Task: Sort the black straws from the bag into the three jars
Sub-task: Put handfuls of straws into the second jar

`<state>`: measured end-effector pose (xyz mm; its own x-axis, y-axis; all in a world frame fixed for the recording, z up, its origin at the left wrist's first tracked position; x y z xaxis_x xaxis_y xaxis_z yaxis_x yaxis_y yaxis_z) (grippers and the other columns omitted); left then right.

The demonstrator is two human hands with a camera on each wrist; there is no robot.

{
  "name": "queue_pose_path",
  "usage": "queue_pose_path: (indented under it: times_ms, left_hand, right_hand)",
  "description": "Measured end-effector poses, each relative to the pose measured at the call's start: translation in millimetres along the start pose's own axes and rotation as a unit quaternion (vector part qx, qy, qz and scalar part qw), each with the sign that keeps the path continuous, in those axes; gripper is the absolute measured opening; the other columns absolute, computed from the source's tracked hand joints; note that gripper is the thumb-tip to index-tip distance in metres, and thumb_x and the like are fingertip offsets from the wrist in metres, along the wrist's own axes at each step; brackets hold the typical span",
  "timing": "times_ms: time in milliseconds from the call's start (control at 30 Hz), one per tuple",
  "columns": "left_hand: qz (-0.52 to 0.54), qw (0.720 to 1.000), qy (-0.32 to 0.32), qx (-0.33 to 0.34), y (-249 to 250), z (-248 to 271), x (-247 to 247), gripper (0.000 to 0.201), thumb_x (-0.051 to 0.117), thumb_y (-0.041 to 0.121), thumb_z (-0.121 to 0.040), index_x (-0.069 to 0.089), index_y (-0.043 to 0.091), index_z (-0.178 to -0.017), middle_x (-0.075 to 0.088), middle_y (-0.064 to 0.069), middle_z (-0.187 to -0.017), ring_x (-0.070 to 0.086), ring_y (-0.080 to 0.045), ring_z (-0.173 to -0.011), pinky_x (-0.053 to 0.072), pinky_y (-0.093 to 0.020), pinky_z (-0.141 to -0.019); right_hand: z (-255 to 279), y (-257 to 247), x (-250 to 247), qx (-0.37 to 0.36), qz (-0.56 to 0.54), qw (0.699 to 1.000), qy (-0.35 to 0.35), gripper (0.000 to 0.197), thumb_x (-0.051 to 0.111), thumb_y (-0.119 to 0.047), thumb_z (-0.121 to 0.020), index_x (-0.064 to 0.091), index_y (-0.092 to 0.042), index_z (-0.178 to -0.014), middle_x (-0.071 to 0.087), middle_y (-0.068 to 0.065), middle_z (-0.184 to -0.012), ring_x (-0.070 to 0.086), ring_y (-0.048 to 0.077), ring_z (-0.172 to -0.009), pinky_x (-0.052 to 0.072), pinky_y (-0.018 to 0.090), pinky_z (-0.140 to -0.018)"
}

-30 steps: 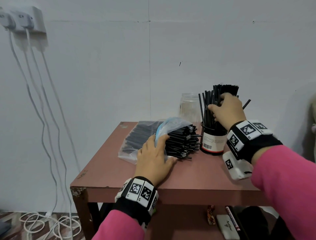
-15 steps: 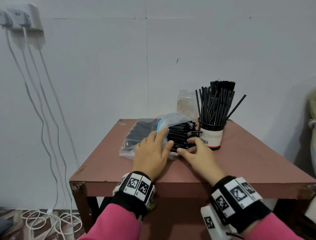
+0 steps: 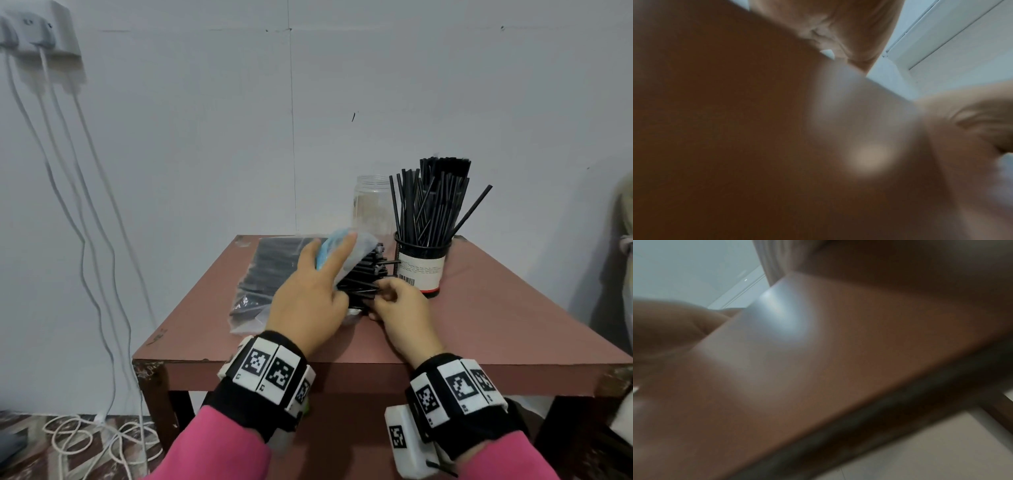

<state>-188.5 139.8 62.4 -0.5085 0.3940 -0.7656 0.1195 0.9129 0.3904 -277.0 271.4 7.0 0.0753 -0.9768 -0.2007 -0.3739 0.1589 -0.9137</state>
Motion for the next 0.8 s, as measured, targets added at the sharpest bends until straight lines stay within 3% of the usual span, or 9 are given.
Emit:
queue_pose_path:
  times_ms: [100,167,233,300,400,500,567,667,800]
  left_hand:
    - [-0.084,0.996,-0.004,-0.017,1.8,-9.7,-7.3,0.060,0.046,0.027,-0.092,0.027,0.062,-0.138,0.004,-0.003,-0.160,0.022,-0.030,-0.140,0.023,-0.051,-0.113]
    - [-0.063,0.997,-0.029,-0.031,-8.0,-14.7,-0.3,0.045,0.042,0.035,-0.098,0.037,0.067,-0.129,-0.002,0.003,-0.161,-0.003,-0.030,-0.147,0.001,-0.060,-0.114]
    - [0.034,0.996,-0.051,-0.062,-21.5,-14.6,11.0,0.042,0.040,0.034,-0.100,0.041,0.072,-0.119,0.003,0.009,-0.161,-0.010,-0.029,-0.147,-0.009,-0.062,-0.113]
    - [0.105,0.991,-0.031,-0.077,-31.9,-12.1,17.6,0.044,0.039,0.029,-0.101,0.043,0.071,-0.115,0.014,0.011,-0.160,-0.008,-0.027,-0.148,-0.010,-0.060,-0.114]
    - [0.103,0.992,0.019,-0.078,-37.6,-9.7,22.7,0.042,0.036,0.027,-0.102,0.044,0.056,-0.131,0.023,0.009,-0.157,-0.005,-0.026,-0.148,-0.008,-0.056,-0.116]
    - [0.093,0.992,0.029,-0.081,-36.8,-10.7,25.1,0.042,0.034,0.031,-0.103,0.038,0.048,-0.141,0.025,0.006,-0.157,-0.006,-0.026,-0.148,-0.007,-0.055,-0.116]
    - [0.099,0.991,0.024,-0.083,-36.5,-11.7,25.8,0.043,0.033,0.034,-0.103,0.033,0.046,-0.144,0.023,0.006,-0.158,-0.007,-0.026,-0.148,-0.007,-0.054,-0.116]
    - [0.104,0.991,0.006,-0.087,-37.3,-11.8,26.6,0.050,0.041,0.040,-0.100,0.026,0.044,-0.147,0.015,0.005,-0.161,-0.011,-0.024,-0.148,-0.010,-0.053,-0.115]
    - [0.110,0.992,-0.013,-0.068,-37.9,-9.9,29.6,0.076,0.061,0.046,-0.083,0.019,0.048,-0.147,0.008,0.007,-0.161,-0.014,-0.023,-0.147,-0.012,-0.054,-0.114]
  right_hand:
    - [-0.3,0.4,0.2,-0.011,0.024,1.000,-0.005,0.017,0.059,0.003,-0.087,0.066,-0.011,-0.091,0.068,0.006,-0.081,0.062,0.013,-0.070,0.051,0.016,-0.060]
    - [0.4,0.9,0.9,-0.010,0.008,1.000,-0.011,0.018,0.058,0.003,-0.088,0.065,-0.013,-0.088,0.066,0.003,-0.080,0.062,0.011,-0.069,0.050,0.014,-0.057]
    - [1.2,1.2,0.2,-0.002,-0.017,1.000,-0.008,0.023,0.055,0.005,-0.090,0.063,-0.017,-0.085,0.065,0.001,-0.083,0.063,0.011,-0.074,0.052,0.014,-0.058]
    - [2.0,2.1,-0.3,0.007,-0.029,1.000,-0.004,0.029,0.049,0.005,-0.093,0.061,-0.020,-0.084,0.065,0.005,-0.087,0.063,0.013,-0.075,0.055,0.018,-0.062]
    - [4.8,-0.2,-1.3,0.017,-0.085,0.996,0.002,0.035,0.040,0.001,-0.097,0.063,-0.023,-0.089,0.066,0.013,-0.094,0.062,0.017,-0.073,0.054,0.027,-0.064]
    - [8.8,-7.0,-1.8,-0.012,-0.093,0.996,0.003,0.022,0.050,-0.015,-0.098,0.064,-0.031,-0.102,0.067,0.003,-0.099,0.063,0.015,-0.080,0.055,0.028,-0.064]
    - [8.5,-15.8,-3.7,-0.058,-0.017,0.998,0.016,0.023,0.064,-0.027,-0.091,0.063,-0.033,-0.113,0.063,-0.005,-0.105,0.061,0.009,-0.089,0.052,0.021,-0.074]
    - [3.6,-30.0,1.3,-0.116,0.089,0.989,0.031,0.045,0.076,-0.022,-0.081,0.061,-0.025,-0.123,0.054,-0.005,-0.108,0.051,0.003,-0.088,0.038,0.002,-0.072]
    - [3.0,-34.3,2.9,-0.129,0.098,0.986,0.048,0.034,0.074,-0.014,-0.081,0.067,-0.021,-0.114,0.055,-0.011,-0.096,0.052,0.002,-0.085,0.042,0.009,-0.078]
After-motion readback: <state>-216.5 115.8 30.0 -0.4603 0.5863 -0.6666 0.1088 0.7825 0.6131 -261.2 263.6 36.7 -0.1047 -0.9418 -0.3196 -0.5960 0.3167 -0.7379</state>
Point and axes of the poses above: each hand's wrist, its own z-axis away from the middle knuckle, its own x-axis out of the palm, y = z × x, the point moved 7 cm from there along -z, towards the middle knuckle
